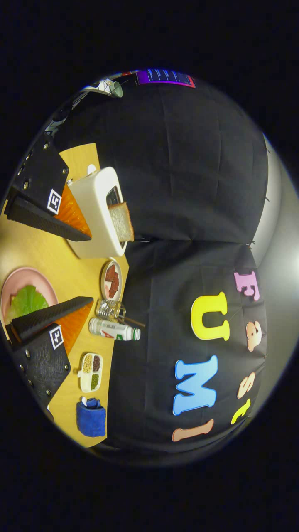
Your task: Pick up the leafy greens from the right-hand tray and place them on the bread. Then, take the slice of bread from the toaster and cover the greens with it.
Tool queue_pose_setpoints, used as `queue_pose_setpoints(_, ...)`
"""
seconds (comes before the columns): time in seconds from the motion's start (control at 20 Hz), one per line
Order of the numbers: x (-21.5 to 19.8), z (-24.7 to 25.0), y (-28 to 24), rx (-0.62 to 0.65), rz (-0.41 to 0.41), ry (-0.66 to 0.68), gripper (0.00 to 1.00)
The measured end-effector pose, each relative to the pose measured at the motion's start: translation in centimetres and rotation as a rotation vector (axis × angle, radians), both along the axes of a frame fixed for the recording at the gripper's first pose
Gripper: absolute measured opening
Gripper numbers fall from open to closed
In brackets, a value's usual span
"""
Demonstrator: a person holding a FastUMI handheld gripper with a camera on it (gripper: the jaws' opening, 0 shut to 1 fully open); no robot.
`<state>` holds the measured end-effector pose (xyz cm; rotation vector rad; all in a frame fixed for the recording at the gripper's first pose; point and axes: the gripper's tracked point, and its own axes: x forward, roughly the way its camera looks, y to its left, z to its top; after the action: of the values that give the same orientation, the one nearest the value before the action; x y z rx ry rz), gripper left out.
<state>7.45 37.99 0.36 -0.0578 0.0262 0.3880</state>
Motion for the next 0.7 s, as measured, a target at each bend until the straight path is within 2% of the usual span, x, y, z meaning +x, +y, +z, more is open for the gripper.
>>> queue_pose_setpoints(0.35,1.6,1.8,8.4,0.121,0.088,-0.028,0.82)
queue_pose_setpoints(0.7,5.3,2.4,12.4,0.184,0.043,-0.043,0.81)
